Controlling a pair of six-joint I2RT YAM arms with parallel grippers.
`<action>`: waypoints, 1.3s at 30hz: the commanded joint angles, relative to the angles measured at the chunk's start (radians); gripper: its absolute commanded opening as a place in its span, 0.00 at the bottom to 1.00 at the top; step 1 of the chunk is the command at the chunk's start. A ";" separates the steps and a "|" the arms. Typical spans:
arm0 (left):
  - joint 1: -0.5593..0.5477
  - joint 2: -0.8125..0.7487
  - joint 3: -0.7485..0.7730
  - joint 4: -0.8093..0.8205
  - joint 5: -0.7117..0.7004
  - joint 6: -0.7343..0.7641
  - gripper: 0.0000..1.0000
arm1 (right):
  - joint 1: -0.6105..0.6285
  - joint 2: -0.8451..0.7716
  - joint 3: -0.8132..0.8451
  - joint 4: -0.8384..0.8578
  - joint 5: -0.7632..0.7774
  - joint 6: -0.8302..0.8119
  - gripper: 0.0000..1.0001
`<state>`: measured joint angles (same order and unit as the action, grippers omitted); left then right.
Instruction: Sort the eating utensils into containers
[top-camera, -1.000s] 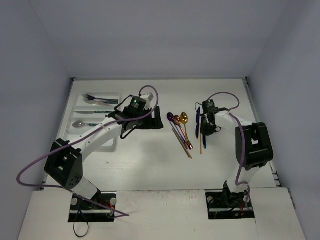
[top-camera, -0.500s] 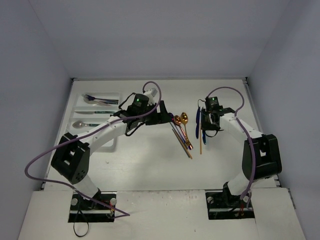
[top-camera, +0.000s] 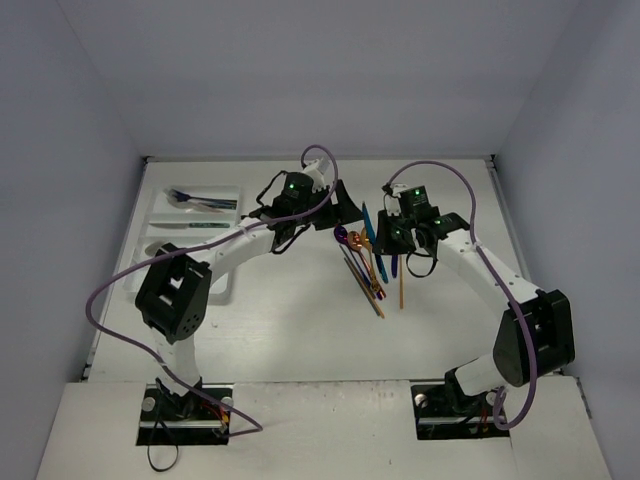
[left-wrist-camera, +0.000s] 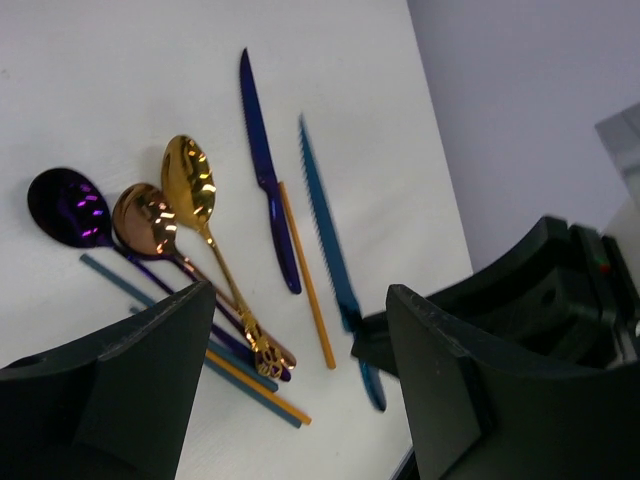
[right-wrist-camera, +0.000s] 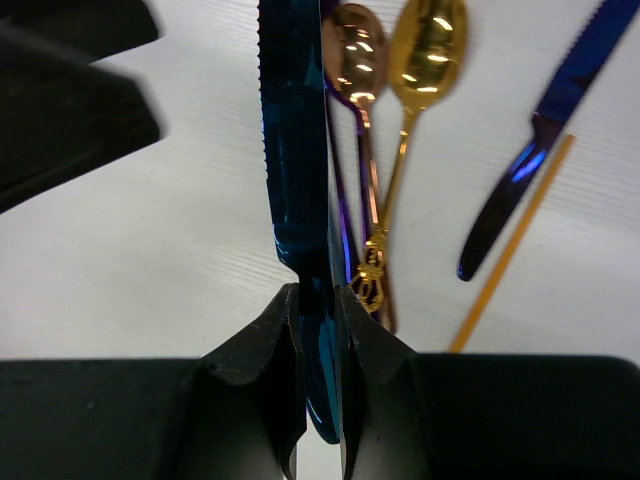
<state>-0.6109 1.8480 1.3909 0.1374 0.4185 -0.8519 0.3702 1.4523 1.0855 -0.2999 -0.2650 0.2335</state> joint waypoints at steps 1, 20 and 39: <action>-0.004 0.018 0.088 0.110 0.032 -0.055 0.65 | 0.049 -0.038 0.058 0.012 -0.056 -0.013 0.00; 0.003 0.037 0.073 0.131 0.007 -0.116 0.00 | 0.084 -0.014 0.090 0.014 -0.041 0.009 0.25; 0.730 -0.250 -0.230 0.208 0.012 -0.177 0.00 | 0.064 -0.033 0.070 0.011 0.013 0.025 0.66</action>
<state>-0.0472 1.7324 1.1497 0.2344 0.4154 -1.0050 0.4450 1.4532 1.1492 -0.3115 -0.2672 0.2659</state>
